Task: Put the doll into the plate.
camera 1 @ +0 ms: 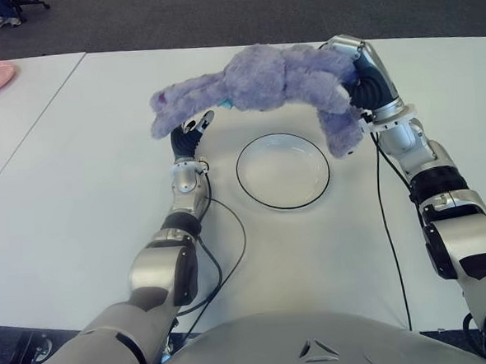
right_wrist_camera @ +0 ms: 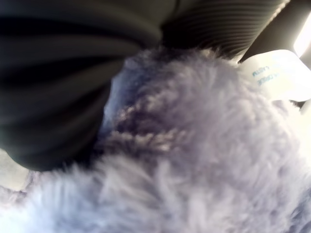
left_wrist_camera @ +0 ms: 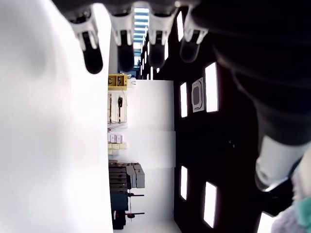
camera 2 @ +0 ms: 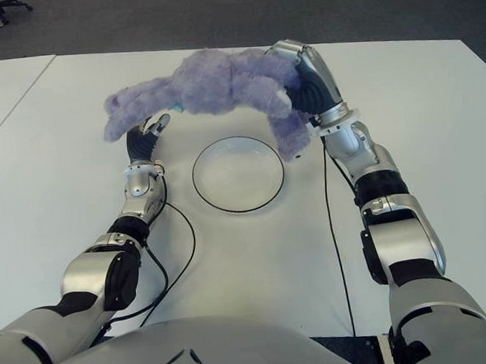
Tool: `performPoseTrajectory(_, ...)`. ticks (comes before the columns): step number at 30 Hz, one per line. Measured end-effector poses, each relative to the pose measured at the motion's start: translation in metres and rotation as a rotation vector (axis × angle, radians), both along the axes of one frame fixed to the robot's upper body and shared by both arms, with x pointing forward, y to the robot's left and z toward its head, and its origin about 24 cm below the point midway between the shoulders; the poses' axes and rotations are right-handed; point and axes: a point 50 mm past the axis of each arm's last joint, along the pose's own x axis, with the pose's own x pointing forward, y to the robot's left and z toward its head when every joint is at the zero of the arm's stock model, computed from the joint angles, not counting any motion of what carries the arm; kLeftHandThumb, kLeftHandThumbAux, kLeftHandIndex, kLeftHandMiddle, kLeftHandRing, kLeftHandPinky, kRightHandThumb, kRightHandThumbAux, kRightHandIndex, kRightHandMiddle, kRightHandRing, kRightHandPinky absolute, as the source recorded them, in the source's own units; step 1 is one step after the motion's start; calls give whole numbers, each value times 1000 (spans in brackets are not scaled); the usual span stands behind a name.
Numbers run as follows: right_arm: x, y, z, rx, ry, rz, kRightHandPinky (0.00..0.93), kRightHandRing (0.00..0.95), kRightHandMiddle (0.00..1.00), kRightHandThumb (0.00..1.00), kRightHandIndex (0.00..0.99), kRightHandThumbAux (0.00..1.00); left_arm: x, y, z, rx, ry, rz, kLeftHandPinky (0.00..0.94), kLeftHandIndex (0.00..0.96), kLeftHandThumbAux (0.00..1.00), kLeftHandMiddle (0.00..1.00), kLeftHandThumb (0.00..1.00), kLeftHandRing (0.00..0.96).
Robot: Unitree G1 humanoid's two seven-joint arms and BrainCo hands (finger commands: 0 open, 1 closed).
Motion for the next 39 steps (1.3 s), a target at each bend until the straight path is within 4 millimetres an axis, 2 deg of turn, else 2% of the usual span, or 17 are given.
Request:
performPoseTrajectory(9,-14,21,-18,-65,75,143,875,882,887,705,438,722,0,0,0,0,0,0,152,101,671,102,0,110)
performPoseTrajectory(20,-22,31,-25,-132,127,244,896,900,898,703,437,726,0,0,0,0,0,0,153,96,677,100,0,109)
performPoseTrajectory(39,-41,28,-51,-147,198,281,909,910,906,702,438,724,0,0,0,0,1,0,153,96,670,97,0,112)
